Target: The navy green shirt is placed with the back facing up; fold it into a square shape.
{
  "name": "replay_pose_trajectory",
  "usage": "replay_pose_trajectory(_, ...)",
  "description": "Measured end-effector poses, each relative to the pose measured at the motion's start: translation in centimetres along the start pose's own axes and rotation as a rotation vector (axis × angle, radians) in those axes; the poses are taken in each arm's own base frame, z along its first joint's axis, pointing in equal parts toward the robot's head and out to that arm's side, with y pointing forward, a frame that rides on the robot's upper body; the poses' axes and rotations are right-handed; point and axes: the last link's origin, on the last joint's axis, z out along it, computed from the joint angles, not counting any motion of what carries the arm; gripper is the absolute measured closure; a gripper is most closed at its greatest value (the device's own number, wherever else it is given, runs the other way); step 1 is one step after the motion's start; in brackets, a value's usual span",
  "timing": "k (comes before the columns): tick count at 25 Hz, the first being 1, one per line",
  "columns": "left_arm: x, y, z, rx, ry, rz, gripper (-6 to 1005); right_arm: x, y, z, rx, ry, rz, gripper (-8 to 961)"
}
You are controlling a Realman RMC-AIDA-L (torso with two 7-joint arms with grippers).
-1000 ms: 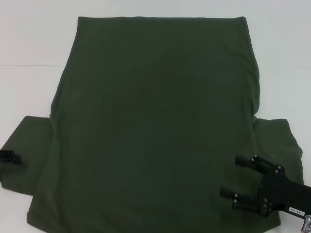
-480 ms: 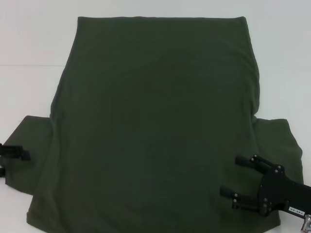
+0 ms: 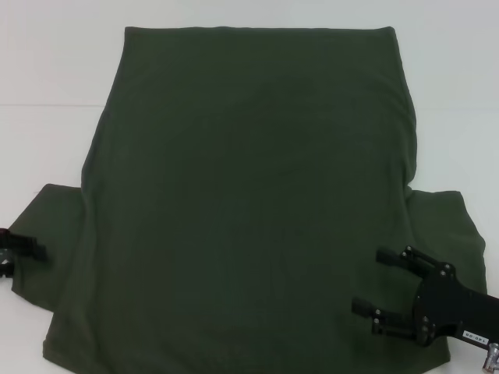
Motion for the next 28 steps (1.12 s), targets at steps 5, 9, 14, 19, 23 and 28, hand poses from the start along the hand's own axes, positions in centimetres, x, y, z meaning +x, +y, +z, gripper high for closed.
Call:
replay_pose_trajectory(5,0.1,0.3,0.5,0.032,-0.011,0.034,340,0.0,0.0,0.0,-0.001,-0.001,-0.001,9)
replay_pose_trajectory(9,0.2,0.4,0.5,0.037,-0.012,0.039,525,0.0,0.0,0.0,-0.002,-0.001,-0.001,9)
replay_pose_trajectory(14,0.2,0.4,0.5,0.037,-0.013,0.045,741,0.0,0.0,0.0,-0.002,-0.001,-0.001,9)
replay_pose_trajectory(19,0.2,0.4,0.5,0.036,-0.014,0.049,934,-0.1,0.0,0.1,-0.004,-0.002,-0.004,9)
replay_pose_trajectory(23,0.3,0.5,0.5,0.030,-0.010,0.050,996,-0.1,-0.1,0.1,-0.003,-0.004,0.008,9)
replay_pose_trajectory(28,0.2,0.5,0.4,0.011,0.000,0.053,996,-1.1,-0.9,-0.8,0.015,-0.030,0.122,9)
